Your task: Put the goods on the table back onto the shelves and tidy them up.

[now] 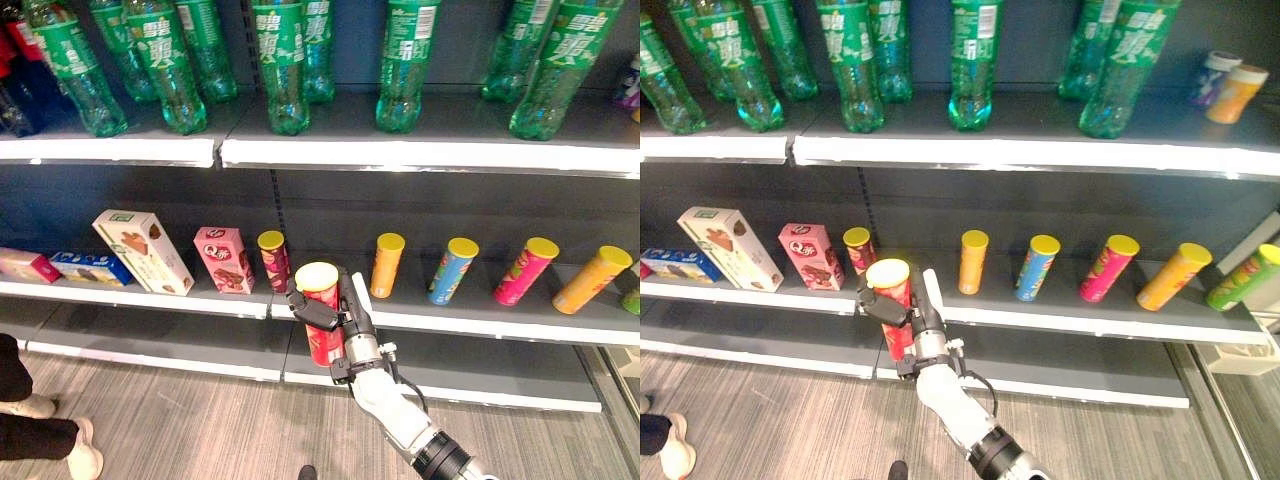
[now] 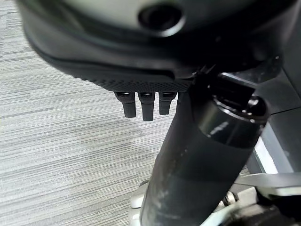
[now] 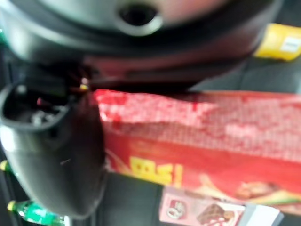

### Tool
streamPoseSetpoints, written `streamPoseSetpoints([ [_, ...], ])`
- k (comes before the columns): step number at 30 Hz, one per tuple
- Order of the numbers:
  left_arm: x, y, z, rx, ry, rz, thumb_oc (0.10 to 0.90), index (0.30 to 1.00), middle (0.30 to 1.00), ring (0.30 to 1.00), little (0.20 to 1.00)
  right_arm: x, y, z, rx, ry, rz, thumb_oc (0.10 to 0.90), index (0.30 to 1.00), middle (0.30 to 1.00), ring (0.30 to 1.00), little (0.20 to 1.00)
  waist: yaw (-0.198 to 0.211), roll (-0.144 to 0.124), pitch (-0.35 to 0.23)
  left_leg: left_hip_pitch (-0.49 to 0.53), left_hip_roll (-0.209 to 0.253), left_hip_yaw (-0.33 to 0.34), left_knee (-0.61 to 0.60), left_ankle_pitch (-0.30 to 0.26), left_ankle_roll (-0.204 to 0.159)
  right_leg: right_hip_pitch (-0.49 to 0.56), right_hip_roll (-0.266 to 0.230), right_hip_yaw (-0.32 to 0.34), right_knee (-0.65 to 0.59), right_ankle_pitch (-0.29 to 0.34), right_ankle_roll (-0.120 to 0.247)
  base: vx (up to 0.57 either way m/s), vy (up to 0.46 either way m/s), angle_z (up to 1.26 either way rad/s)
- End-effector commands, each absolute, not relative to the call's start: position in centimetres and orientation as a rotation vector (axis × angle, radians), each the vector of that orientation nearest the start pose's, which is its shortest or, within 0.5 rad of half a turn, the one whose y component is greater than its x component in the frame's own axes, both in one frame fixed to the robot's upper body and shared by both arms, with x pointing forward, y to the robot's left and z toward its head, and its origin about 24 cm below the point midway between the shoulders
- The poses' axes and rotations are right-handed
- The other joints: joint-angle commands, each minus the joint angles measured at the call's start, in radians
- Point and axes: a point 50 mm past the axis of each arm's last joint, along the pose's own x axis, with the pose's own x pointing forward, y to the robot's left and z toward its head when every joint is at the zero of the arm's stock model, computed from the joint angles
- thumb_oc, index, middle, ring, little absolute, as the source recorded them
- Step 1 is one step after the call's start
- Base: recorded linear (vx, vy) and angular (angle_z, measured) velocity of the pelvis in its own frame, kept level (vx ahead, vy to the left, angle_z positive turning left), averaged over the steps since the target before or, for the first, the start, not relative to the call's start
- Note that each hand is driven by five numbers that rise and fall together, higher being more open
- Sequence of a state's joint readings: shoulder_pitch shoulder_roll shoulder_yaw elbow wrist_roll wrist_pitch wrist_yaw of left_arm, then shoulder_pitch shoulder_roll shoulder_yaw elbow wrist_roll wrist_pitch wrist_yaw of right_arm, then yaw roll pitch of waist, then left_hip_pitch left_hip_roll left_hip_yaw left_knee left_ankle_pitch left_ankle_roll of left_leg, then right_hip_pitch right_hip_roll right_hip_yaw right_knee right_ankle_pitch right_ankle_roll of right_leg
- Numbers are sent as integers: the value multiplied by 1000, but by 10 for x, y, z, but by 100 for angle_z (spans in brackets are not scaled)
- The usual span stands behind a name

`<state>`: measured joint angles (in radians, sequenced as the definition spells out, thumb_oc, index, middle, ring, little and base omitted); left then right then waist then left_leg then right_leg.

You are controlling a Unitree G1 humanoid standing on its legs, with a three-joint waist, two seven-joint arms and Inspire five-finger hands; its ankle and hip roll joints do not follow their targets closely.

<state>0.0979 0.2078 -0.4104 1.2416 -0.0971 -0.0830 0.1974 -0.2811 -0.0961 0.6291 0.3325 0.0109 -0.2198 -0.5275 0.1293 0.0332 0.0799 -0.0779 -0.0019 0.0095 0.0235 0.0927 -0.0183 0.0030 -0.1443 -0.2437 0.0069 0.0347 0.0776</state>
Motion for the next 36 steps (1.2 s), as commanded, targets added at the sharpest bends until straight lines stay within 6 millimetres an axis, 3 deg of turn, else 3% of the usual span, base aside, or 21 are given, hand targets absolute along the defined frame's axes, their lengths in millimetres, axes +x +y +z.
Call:
streamPoseSetpoints([
  [1, 102, 181, -165, 307, 1078, 88, 800, 900, 900, 900, 900, 286, -15, 124, 17, -528, 174, 400, 300, 300, 300, 300, -4, -12, 68, -125, 86, -111, 171, -89, -63, 70, -48, 58, 118, -148, 31, -74, 152, 2],
  [4, 104, 183, -165, 333, 1090, 98, 800, 900, 900, 900, 900, 295, -20, 136, 21, -557, 130, 400, 300, 300, 300, 300, -16, -16, 87, -123, 214, -130, 126, -42, -83, 52, -77, 96, 134, -140, 61, 3, 402, -4],
  [5, 105, 182, -165, 385, 1096, 87, 800, 900, 900, 900, 900, 295, -26, 130, -2, -540, 105, 400, 300, 300, 300, 300, -25, 0, 75, -60, 250, -133, 51, -44, -91, 51, -98, 128, 133, -144, 89, 158, 685, -62],
  [7, 102, 177, -166, 412, 1101, 52, 800, 900, 900, 900, 900, 292, -36, 124, -18, -526, 84, 400, 300, 300, 300, 300, -34, 17, 53, -48, 214, -124, 54, -82, -98, 64, -151, 134, 138, -109, 112, 164, 648, -65],
  [10, 95, 178, -168, 433, 1118, 12, 800, 900, 900, 900, 900, 296, -42, 128, -87, -547, 61, 400, 300, 300, 300, 300, -46, 26, 53, -9, 124, -75, 40, -116, -54, -16, -251, 152, 219, 90, 104, 33, 557, 1],
  [11, 93, 180, -168, 431, 1128, 16, 800, 900, 900, 900, 900, 296, -41, 130, -97, -557, 60, 400, 300, 300, 300, 300, -41, 30, 57, 6, 106, -52, 30, -117, -40, -34, -277, 126, 235, 132, 98, -12, 638, -30],
  [12, 82, 183, -171, 401, 1171, 39, 800, 900, 900, 900, 900, 296, -42, 133, -132, -583, 59, 400, 300, 300, 300, 300, -34, 42, 57, 41, 73, -9, -6, -117, -13, -49, -313, 40, 262, 148, 90, 25, 676, -94],
  [14, 61, 183, -175, 411, 1241, -13, 800, 900, 900, 900, 900, 293, -45, 131, -147, -594, 59, 400, 300, 300, 300, 300, -47, 54, 63, 77, 31, 16, -38, -101, 21, -82, -124, 78, 298, -11, 42, 45, 533, -96],
  [17, 56, 183, -175, 405, 1248, -13, 800, 900, 900, 900, 900, 293, -45, 128, -143, -593, 55, 400, 300, 300, 300, 300, -36, 53, 59, 91, 24, 50, -45, -105, 22, -81, -83, -12, 268, -54, 17, 16, 69, -23],
  [18, 57, 185, -175, 424, 1243, -36, 800, 900, 900, 900, 900, 293, -49, 121, -196, -571, 76, 400, 300, 300, 300, 300, -38, 43, 57, 96, 20, 57, -39, -109, 25, -62, -47, -18, 231, -85, 6, 22, -14, -39],
  [20, 60, 185, -175, 395, 1234, 8, 800, 900, 900, 900, 900, 289, -46, 116, -152, -553, 70, 400, 300, 300, 300, 300, -42, 25, 66, 103, 17, 58, -29, -113, 22, -66, -9, 67, 198, -67, 13, 31, -46, -11],
  [22, 61, 182, -175, 371, 1228, 29, 800, 900, 900, 900, 900, 289, -49, 106, -149, -506, 61, 400, 300, 300, 300, 300, -38, 11, 51, 107, 14, 64, -41, -113, 21, -23, 10, 95, 117, -61, 14, 86, -71, -5],
  [27, 48, 176, -176, 305, 1240, 65, 800, 900, 900, 900, 900, 290, -55, 87, -166, -437, 9, 400, 300, 300, 300, 300, -6, -8, 22, 127, 48, 43, -43, -122, 0, 66, 21, 49, 2, -43, 20, 125, -121, -11],
  [31, 43, 176, -177, 280, 1261, 88, 800, 900, 900, 900, 900, 293, -58, 85, -188, -440, -23, 400, 300, 300, 300, 300, 7, -15, 12, 133, 60, 32, -43, -123, -10, 91, 29, 39, -29, -42, 19, 77, -88, 26],
  [32, 36, 180, -177, 263, 1299, 121, 800, 900, 900, 900, 900, 298, -63, 86, -191, -437, -63, 400, 300, 300, 300, 300, 24, -25, 4, 151, 77, 20, -65, -114, -21, 110, 40, 33, -43, -49, 17, 133, -145, 12],
  [36, 32, 187, -177, 294, 1319, 112, 800, 900, 900, 900, 900, 310, -71, 90, -218, -434, -103, 400, 300, 300, 300, 300, 47, -26, 14, 149, 97, -6, -86, -100, -35, 108, 49, 11, -28, -72, 10, 89, -136, 26],
])
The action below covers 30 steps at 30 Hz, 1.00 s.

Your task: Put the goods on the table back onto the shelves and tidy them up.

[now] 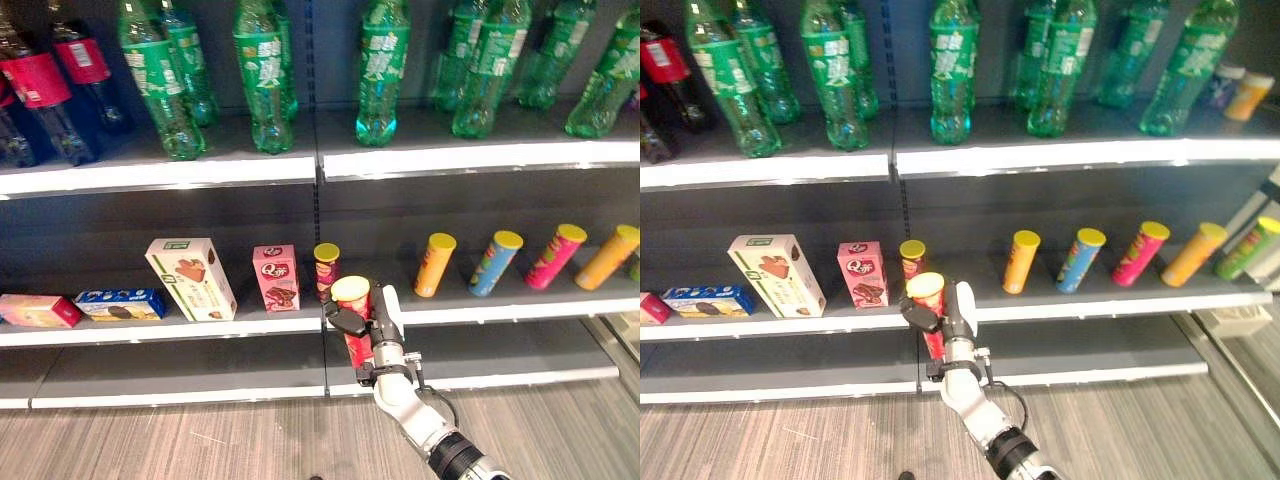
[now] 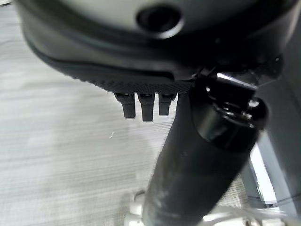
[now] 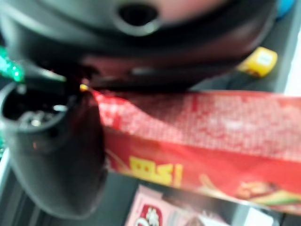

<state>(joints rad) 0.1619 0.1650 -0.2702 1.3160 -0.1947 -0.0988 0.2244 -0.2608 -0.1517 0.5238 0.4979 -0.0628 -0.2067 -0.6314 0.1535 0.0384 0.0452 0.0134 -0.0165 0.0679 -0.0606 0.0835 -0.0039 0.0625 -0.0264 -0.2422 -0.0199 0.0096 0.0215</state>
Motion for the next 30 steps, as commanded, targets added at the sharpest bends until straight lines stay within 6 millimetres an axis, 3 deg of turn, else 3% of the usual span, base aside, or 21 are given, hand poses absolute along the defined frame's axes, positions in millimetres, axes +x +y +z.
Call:
streamPoseSetpoints([
  [1, 33, 187, -177, 298, 1314, 108, 800, 900, 900, 900, 900, 313, -72, 89, -219, -428, -113, 400, 300, 300, 300, 300, 27, -29, 51, 50, 115, -70, 10, -96, -52, 48, -68, 1, 2, -52, 62, 65, -143, 13],
  [3, 34, 187, -177, 299, 1306, 105, 800, 900, 900, 900, 900, 315, -73, 89, -222, -424, -118, 400, 300, 300, 300, 300, 29, -28, 55, 36, 119, -77, 33, -105, -54, 46, -65, -4, 5, -59, 57, -34, -107, 25],
  [4, 46, 186, -176, 283, 1262, 101, 800, 900, 900, 900, 900, 320, -73, 96, -203, -445, -141, 400, 300, 300, 300, 300, 43, -27, 113, -72, 108, -97, 195, -117, -75, 33, -74, -11, 19, -63, 39, -193, -141, 29],
  [5, 55, 187, -174, 273, 1231, 111, 800, 900, 900, 900, 900, 323, -74, 101, -186, -457, -154, 400, 300, 300, 300, 300, 52, -24, 140, -134, 91, -125, 274, -120, -82, 23, -78, -16, 25, -64, 33, -196, -137, 33],
  [7, 65, 187, -172, 269, 1198, 124, 800, 900, 900, 900, 900, 328, -81, 108, -190, -480, -195, 400, 300, 300, 300, 300, 60, -15, 159, -201, 65, -168, 327, -126, -81, 10, -80, -31, 31, -74, 27, -88, -63, 30],
  [8, 68, 186, -172, 264, 1188, 125, 800, 900, 900, 900, 900, 331, -89, 111, -194, -489, -241, 400, 300, 300, 300, 300, 62, -4, 159, -245, 43, -189, 309, -113, -75, 4, -74, -45, 31, -80, 28, 55, -57, 25],
  [9, 64, 187, -173, 271, 1214, 93, 800, 900, 900, 900, 900, 334, -105, 115, -189, -501, -301, 400, 300, 300, 300, 300, 81, 26, 140, -267, 37, -179, 230, -66, -59, 2, -54, -68, 34, -94, 29, 226, 87, 84],
  [10, 45, 192, -176, 339, 1282, 35, 800, 900, 900, 900, 900, 341, -124, 115, -207, -492, -414, 400, 300, 300, 300, 300, 103, 63, 115, -258, 31, -175, 125, -9, -52, -9, -53, -84, 39, -116, 24, 222, 105, 111],
  [11, 46, 192, -176, 339, 1282, 35, 800, 900, 900, 900, 900, 341, -124, 115, -207, -492, -414, 400, 300, 300, 300, 300, 104, 62, 113, -259, 31, -175, 122, -8, -52, -11, -54, -84, 40, -116, 24, 154, 125, 97],
  [13, 40, 198, -176, 356, 1306, 39, 800, 900, 900, 900, 900, 344, -135, 127, -225, -538, -474, 400, 300, 300, 300, 300, 121, 87, 101, -249, 26, -174, 84, -2, -46, -33, -63, -84, 47, -118, 27, 67, 53, 0],
  [16, 50, 195, -175, 399, 1269, -15, 800, 900, 900, 900, 900, 346, -144, 151, -289, -651, -507, 400, 300, 300, 300, 300, 124, 144, 113, -253, 14, -164, 59, -1, -40, -85, -95, -79, 61, -113, 39, 13, 108, -22],
  [22, 67, 185, -173, 427, 1190, -69, 800, 900, 900, 900, 900, 356, -161, 187, -394, -772, -601, 400, 300, 300, 300, 300, 138, 197, 136, -288, -2, -150, 66, -7, -36, -121, -126, -67, 47, -88, 58, -13, 68, -4],
  [23, 72, 181, -172, 432, 1164, -89, 800, 900, 900, 900, 900, 359, -168, 202, -432, -822, -646, 400, 300, 300, 300, 300, 144, 210, 140, -305, -8, -147, 68, -10, -35, -134, -134, -59, 36, -78, 66, -8, 39, -11],
  [30, 87, 180, -169, 455, 1115, -100, 800, 900, 900, 900, 900, 358, -194, 242, -564, -957, -763, 400, 300, 300, 300, 300, 148, 227, 154, -344, -19, -139, 79, -15, -27, -167, -144, -39, 18, -56, 77, 28, -1, -1],
])
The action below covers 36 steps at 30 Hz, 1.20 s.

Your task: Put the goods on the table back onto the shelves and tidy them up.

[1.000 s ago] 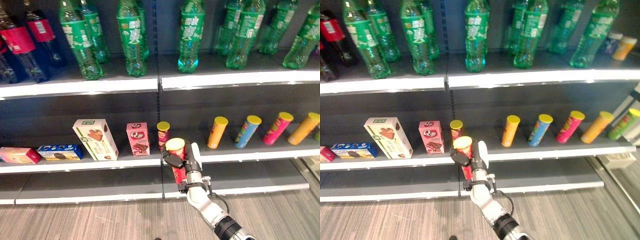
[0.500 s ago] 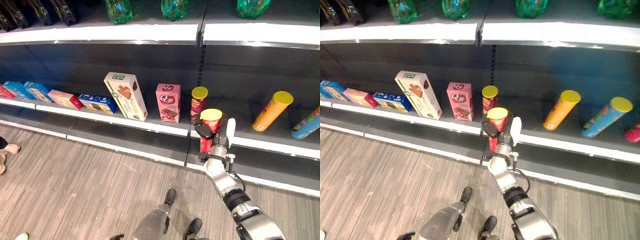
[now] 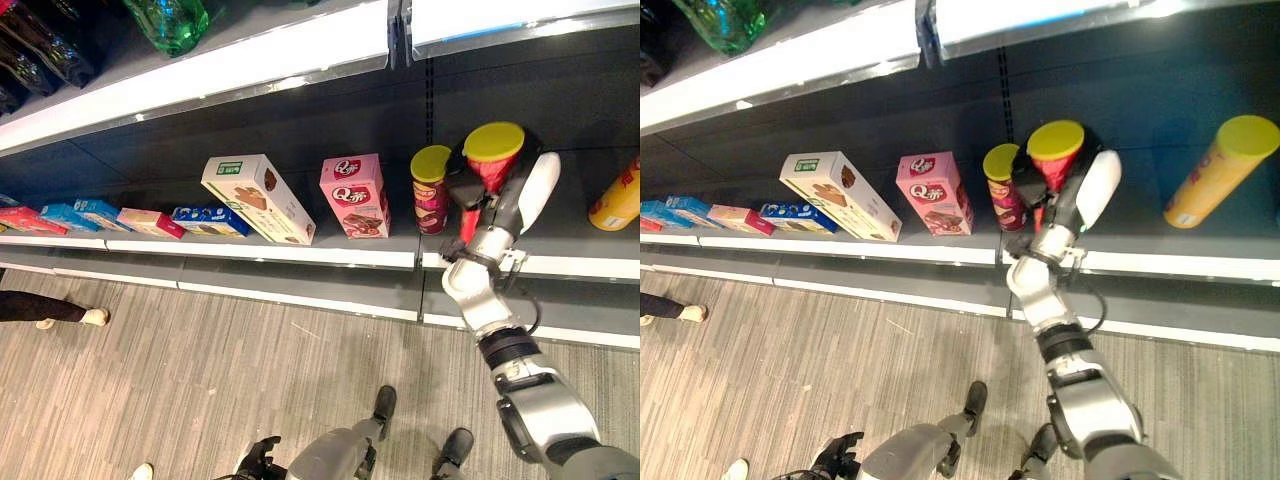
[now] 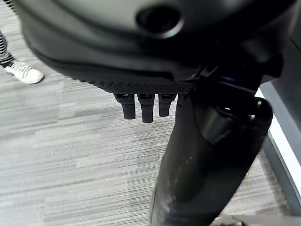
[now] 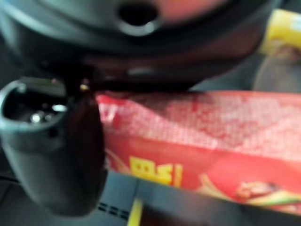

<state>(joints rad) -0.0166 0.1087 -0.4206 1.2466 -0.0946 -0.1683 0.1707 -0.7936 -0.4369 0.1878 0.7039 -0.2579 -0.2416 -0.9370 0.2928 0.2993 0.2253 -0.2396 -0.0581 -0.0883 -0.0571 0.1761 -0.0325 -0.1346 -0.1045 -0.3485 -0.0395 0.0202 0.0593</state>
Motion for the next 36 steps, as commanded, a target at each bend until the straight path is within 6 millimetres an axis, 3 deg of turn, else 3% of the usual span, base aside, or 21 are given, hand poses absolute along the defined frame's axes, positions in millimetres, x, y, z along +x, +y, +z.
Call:
streamPoseSetpoints([
  [1, 90, 181, -169, 461, 1110, -91, 800, 900, 900, 900, 900, 354, -197, 253, -609, -1012, -783, 400, 300, 300, 300, 300, 5, -33, -15, -97, 21, 19, 78, -110, 2, 23, -67, 73, 36, -65, 40, 10, -25, -4],
  [7, 102, 181, -166, 501, 1064, -99, 800, 900, 900, 900, 900, 348, -191, 272, -535, -1103, -821, 400, 300, 300, 300, 300, -4, -25, 14, -134, 13, 25, 90, -111, 4, -22, -72, 92, 35, -49, 43, -16, -27, -13],
  [18, 122, 170, -160, 565, 958, -145, 800, 900, 900, 900, 900, 352, -190, 265, -287, -1036, -838, 400, 300, 300, 300, 300, 6, 16, 32, -168, -2, 32, 68, -99, 6, -69, -88, 102, 24, -28, 52, -7, -1, -4],
  [24, 129, 166, -157, 627, 904, -182, 800, 900, 900, 900, 900, 349, -190, 271, -228, -1064, -850, 400, 300, 300, 300, 300, 13, 33, 40, -177, -11, 31, 67, -104, 6, -80, -96, 100, 24, -28, 58, 5, 11, 1],
  [25, 156, 170, -147, 693, 837, -166, 800, 900, 900, 900, 900, 343, -183, 278, -206, -1115, -846, 400, 300, 300, 300, 300, -1, 39, 47, -183, -13, 34, 66, -104, 7, -92, -98, 109, 24, -26, 62, 26, 84, 5],
  [26, 165, 171, -144, 696, 816, -151, 800, 900, 900, 900, 900, 345, -171, 273, -161, -1087, -803, 400, 300, 300, 300, 300, -7, 41, 51, -184, -14, 40, 63, -104, 8, -99, -100, 116, 25, -22, 63, 12, 119, -10],
  [27, 167, 174, -142, 748, 786, -156, 800, 900, 900, 900, 900, 337, -153, 290, -99, -1180, -763, 400, 300, 300, 300, 300, -10, 42, 54, -193, -15, 49, 61, -104, 8, -117, -104, 123, 27, -14, 64, 0, 84, -21],
  [29, 178, 178, -137, 779, 756, -149, 800, 900, 900, 900, 900, 323, -142, 304, -89, -1289, -714, 400, 300, 300, 300, 300, -17, 51, 65, -215, -20, 55, 64, -97, 8, -144, -110, 134, 31, -4, 64, -30, 60, -20],
  [36, 193, 192, -127, 837, 700, -78, 800, 900, 900, 900, 900, 306, -116, 315, -135, -1413, -591, 400, 300, 300, 300, 300, -30, 77, 97, -242, -24, 77, 60, -86, 7, -193, -123, 156, 41, 8, 68, -26, 48, -7],
])
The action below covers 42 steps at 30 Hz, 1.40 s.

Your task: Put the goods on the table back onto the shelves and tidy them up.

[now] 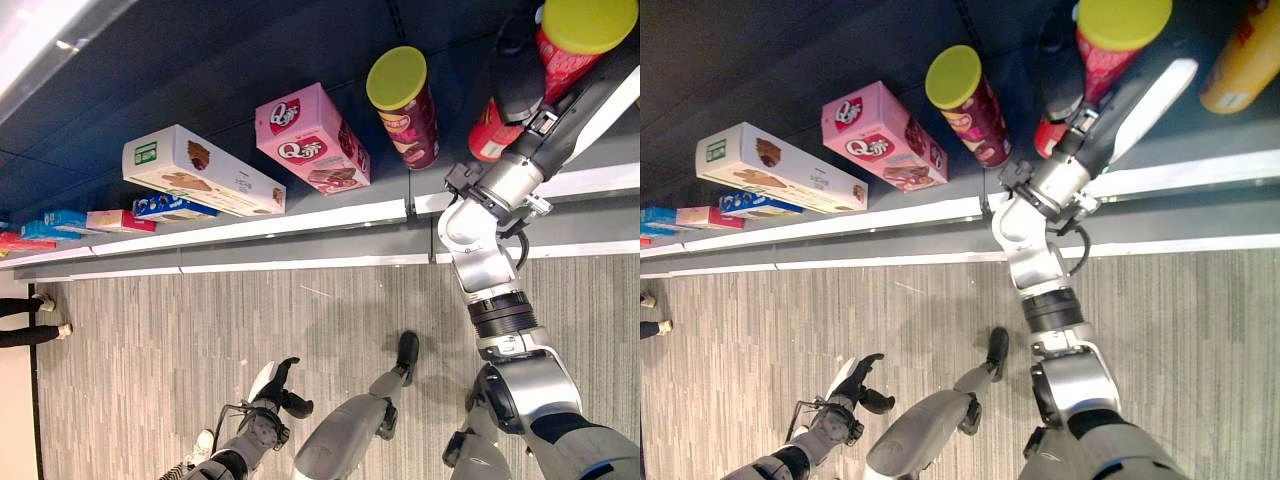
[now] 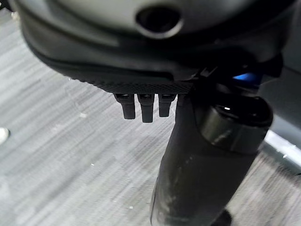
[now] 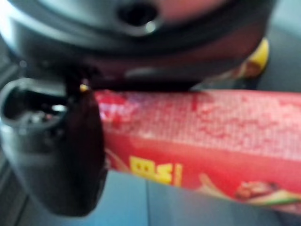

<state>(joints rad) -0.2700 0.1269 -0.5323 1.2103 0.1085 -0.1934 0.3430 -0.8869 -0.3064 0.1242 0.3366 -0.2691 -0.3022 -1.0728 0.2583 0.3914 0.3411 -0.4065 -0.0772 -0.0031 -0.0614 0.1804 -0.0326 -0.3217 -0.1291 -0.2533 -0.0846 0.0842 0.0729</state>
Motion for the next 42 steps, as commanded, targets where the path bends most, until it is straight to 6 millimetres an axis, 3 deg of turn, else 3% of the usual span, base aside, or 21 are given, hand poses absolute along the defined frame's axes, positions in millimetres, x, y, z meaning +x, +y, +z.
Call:
streamPoseSetpoints([
  [1, 195, 194, -125, 849, 688, -68, 800, 900, 900, 900, 900, 305, -112, 314, -147, -1424, -573, 400, 300, 300, 300, 300, 3, -12, -16, -78, -5, -6, 61, -89, 7, -13, -101, 63, 86, -51, 56, -13, 43, -19],
  [4, 215, 199, -112, 887, 607, -19, 800, 900, 900, 900, 900, 301, -94, 312, -220, -1474, -471, 400, 300, 300, 300, 300, -11, -9, 1, -82, -8, 7, 56, -92, 6, -29, -111, 74, 93, -50, 61, 1, 69, 1],
  [12, 236, 210, -95, 939, 519, 76, 800, 900, 900, 900, 900, 304, -84, 309, -298, -1496, -410, 400, 300, 300, 300, 300, -35, -30, 30, -107, -2, 26, 61, -88, 5, -65, -117, 89, 99, -32, 64, -14, 23, -4],
  [18, 240, 219, -89, 959, 496, 129, 800, 900, 900, 900, 900, 317, -97, 305, -427, -1472, -477, 400, 300, 300, 300, 300, -44, -55, 46, -129, 4, 34, 60, -81, 2, -88, -110, 91, 100, -24, 63, -5, -8, 0],
  [27, 240, 220, -88, 954, 492, 145, 800, 900, 900, 900, 900, 330, -126, 304, -465, -1399, -629, 400, 300, 300, 300, 300, -60, -86, 55, -140, 15, 40, 58, -81, 4, -108, -100, 101, 102, -22, 58, 5, -12, -3],
  [33, 245, 219, -85, 954, 469, 139, 800, 900, 900, 900, 900, 336, -146, 312, -397, -1343, -760, 400, 300, 300, 300, 300, -65, -86, 63, -154, 16, 44, 56, -82, 5, -128, -96, 109, 95, -18, 60, 7, -5, -5],
  [42, 259, 214, -74, 976, 401, 132, 800, 900, 900, 900, 900, 340, -152, 320, -211, -1283, -833, 400, 300, 300, 300, 300, -62, -73, 60, -181, 8, 43, 56, -82, 6, -155, -99, 116, 92, -14, 64, 5, 3, -2],
])
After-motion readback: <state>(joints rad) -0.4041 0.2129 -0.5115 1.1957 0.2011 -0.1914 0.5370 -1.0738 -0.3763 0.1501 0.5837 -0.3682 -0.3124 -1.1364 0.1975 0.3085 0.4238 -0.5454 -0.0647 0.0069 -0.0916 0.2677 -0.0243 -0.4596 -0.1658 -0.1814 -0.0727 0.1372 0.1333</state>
